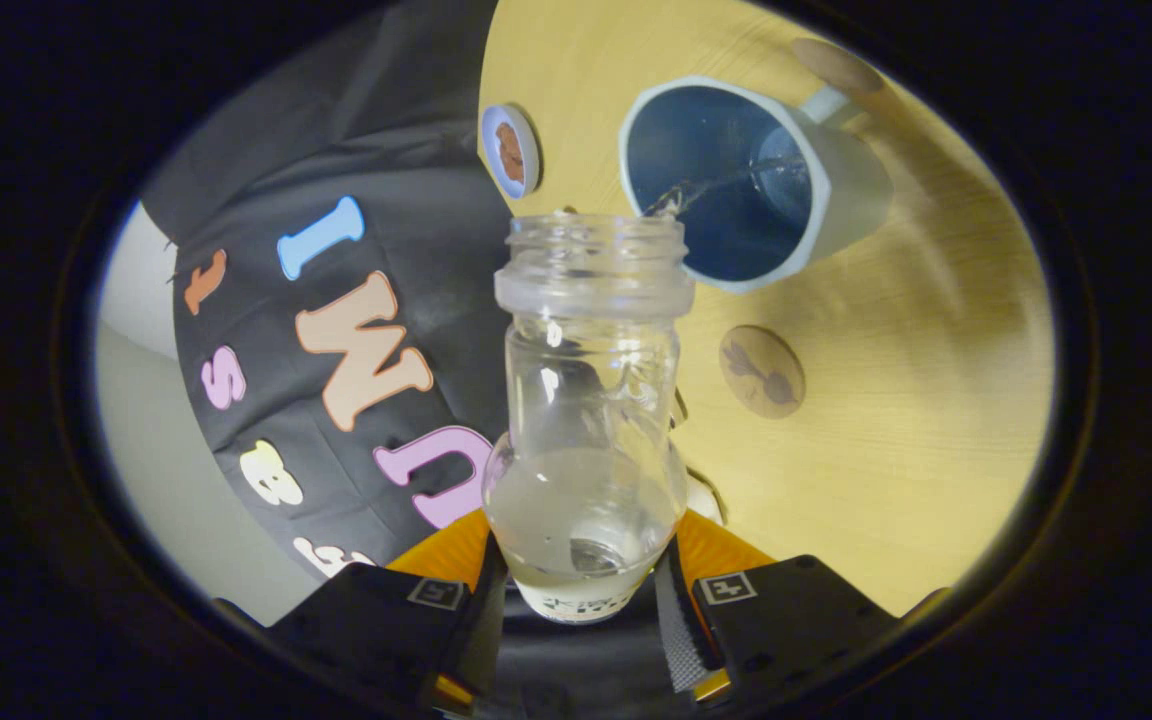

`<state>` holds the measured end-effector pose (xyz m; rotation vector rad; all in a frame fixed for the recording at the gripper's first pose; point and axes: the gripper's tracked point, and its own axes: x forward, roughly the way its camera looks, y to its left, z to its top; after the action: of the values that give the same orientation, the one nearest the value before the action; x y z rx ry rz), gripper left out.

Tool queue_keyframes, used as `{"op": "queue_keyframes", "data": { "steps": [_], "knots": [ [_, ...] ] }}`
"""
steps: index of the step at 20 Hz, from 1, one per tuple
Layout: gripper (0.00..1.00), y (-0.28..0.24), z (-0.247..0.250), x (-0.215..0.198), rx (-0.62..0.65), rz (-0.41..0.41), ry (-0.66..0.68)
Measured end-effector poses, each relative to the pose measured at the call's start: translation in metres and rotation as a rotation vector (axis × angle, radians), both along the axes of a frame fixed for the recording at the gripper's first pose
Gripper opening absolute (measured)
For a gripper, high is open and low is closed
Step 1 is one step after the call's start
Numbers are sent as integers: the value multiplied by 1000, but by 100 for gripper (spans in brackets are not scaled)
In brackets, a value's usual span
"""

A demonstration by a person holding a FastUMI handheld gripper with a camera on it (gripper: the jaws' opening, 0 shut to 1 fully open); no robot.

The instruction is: Take the bottle from table, then pour the juice into the cup, finally place the bottle on the coaster

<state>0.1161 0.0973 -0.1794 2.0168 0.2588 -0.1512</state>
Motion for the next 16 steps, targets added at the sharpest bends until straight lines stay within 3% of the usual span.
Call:
{"op": "queue_keyframes", "data": {
  "steps": [16],
  "knots": [
    [69,-23,13,11,143,-82,32]
  ]
}}
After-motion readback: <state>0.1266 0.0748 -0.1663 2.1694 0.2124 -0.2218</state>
